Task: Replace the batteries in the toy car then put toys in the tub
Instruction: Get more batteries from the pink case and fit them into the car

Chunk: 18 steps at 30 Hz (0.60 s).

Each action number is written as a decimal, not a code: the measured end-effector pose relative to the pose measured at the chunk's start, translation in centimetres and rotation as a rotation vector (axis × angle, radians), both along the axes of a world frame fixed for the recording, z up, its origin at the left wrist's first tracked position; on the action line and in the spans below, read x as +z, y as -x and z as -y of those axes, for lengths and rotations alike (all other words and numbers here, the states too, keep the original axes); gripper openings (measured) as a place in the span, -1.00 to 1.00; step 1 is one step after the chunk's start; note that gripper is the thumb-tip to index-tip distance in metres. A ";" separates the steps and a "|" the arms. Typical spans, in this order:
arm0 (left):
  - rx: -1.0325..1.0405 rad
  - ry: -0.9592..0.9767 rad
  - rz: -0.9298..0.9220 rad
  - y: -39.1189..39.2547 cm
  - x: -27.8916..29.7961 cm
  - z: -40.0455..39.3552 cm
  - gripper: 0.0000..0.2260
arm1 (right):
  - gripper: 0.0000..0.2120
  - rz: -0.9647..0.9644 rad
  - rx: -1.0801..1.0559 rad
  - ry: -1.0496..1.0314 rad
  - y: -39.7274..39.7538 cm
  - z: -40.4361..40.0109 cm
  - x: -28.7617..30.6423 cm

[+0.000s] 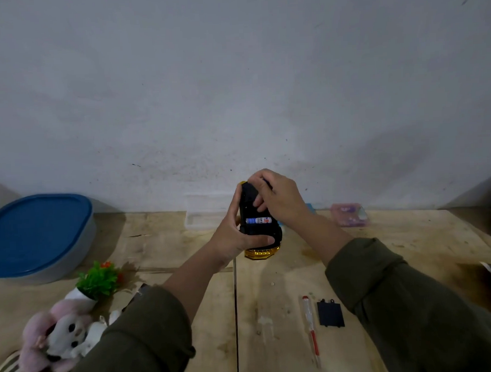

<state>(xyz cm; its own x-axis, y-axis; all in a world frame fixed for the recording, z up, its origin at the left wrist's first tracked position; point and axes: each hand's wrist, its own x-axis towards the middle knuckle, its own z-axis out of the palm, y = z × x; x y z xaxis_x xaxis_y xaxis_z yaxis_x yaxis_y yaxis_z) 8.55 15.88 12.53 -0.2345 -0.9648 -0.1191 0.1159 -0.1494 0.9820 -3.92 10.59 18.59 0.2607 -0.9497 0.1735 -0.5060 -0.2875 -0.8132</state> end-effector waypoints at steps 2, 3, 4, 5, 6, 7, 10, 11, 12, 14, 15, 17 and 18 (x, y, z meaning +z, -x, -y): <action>-0.006 -0.005 -0.013 0.1 0.1 0.2 0.09 | -0.79 -0.035 0.030 0.054 -0.2 -0.2 -0.7; -0.003 -0.010 -0.014 0.1 0.2 0.3 0.09 | -0.76 -0.048 0.027 0.081 -0.2 -0.3 -1.0; 0.004 -0.016 -0.012 0.1 0.3 0.4 0.09 | -0.73 -0.055 0.018 0.097 -0.2 -0.4 -1.1; 0.009 -0.021 -0.006 0.0 0.4 0.6 0.09 | -0.70 -0.063 0.013 0.107 -0.2 -0.4 -1.3; 0.011 -0.021 0.002 -0.1 0.4 0.8 0.09 | -0.67 -0.091 0.021 0.111 -0.3 -0.5 -1.4; 0.013 -0.020 0.014 -0.2 0.4 0.9 0.09 | -0.65 -0.137 0.040 0.123 -0.3 -0.6 -1.5; 0.008 -0.009 0.025 -0.5 0.5 1.2 0.06 | -0.64 -0.178 0.066 0.226 -0.5 -0.6 -2.0; 0.004 -0.008 0.022 -0.5 0.4 1.3 0.06 | -0.66 -0.141 0.022 0.251 -0.5 -0.3 -2.1; 0.003 -0.010 0.021 -0.6 0.3 1.3 0.05 | -0.69 -0.092 -0.029 0.257 -0.4 -0.1 -1.9; 0.012 -0.024 0.020 -0.7 0.0 1.4 0.04 | -0.74 -0.054 -0.097 0.303 0.0 0.5 -1.6; 0.020 -0.030 0.022 -0.8 -0.1 1.4 0.04 | -0.76 -0.086 -0.092 0.336 0.3 0.9 -1.3; 0.031 -0.038 0.021 -1.0 -0.3 1.6 0.05 | -0.81 -0.167 0.011 0.232 1.1 1.4 -0.6; 0.029 -0.043 0.015 -1.0 -0.4 1.7 0.06 | -0.83 -0.194 0.098 0.088 1.3 1.4 -0.3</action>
<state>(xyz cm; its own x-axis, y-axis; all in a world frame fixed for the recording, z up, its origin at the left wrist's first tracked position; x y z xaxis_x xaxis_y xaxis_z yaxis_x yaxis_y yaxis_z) 9.59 14.19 12.15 -0.2042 -0.9652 -0.1636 0.1059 -0.1879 0.9765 -5.20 9.19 18.26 0.3873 -0.9017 0.1921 -0.6168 -0.4083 -0.6730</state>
